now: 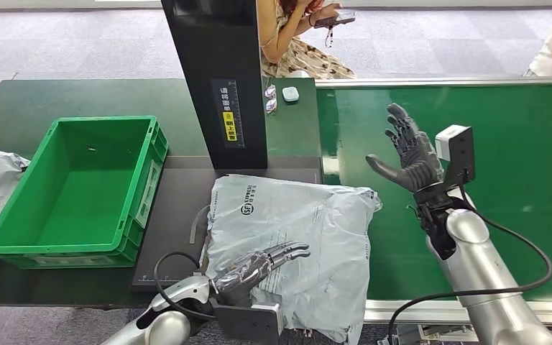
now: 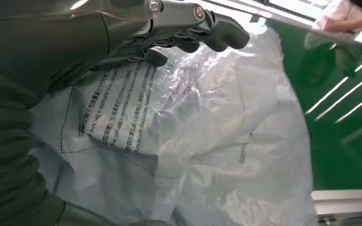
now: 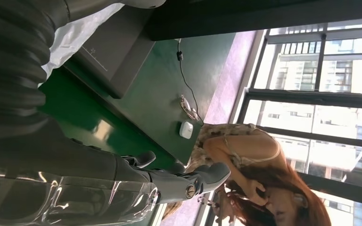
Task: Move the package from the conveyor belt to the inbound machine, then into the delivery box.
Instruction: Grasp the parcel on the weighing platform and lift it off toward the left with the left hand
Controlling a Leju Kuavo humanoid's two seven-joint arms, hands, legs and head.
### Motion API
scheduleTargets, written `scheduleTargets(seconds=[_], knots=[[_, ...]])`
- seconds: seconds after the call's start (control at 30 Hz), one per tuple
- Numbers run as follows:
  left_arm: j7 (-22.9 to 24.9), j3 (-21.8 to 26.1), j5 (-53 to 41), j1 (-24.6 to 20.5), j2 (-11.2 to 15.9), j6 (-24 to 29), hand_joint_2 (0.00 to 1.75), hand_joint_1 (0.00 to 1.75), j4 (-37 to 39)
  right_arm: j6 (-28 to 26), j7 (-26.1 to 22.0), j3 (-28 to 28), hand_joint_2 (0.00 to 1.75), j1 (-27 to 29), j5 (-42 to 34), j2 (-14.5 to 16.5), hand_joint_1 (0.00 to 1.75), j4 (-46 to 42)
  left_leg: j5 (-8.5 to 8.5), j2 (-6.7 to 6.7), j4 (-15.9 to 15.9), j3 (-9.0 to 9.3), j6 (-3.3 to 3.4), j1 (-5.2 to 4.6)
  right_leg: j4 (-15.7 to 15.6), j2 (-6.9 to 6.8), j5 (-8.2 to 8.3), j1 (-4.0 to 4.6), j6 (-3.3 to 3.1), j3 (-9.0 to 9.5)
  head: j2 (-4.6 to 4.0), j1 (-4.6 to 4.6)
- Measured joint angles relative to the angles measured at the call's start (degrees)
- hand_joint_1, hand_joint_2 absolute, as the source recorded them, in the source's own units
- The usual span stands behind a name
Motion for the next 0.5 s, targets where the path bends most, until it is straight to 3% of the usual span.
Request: scheduleTargets(seconds=[0.5], knots=[[1.0,-2.8,1.6,-4.1,-1.5,1.7,1.75,0.0,12.1,1.3,-0.1,0.3,1.75,2.8,0.5,1.4,0.0,-3.7,0.0,0.0,0.0,0.01,0.0,0.0,0.0,0.0,0.0,0.01,0.0,0.0,0.0,0.01]])
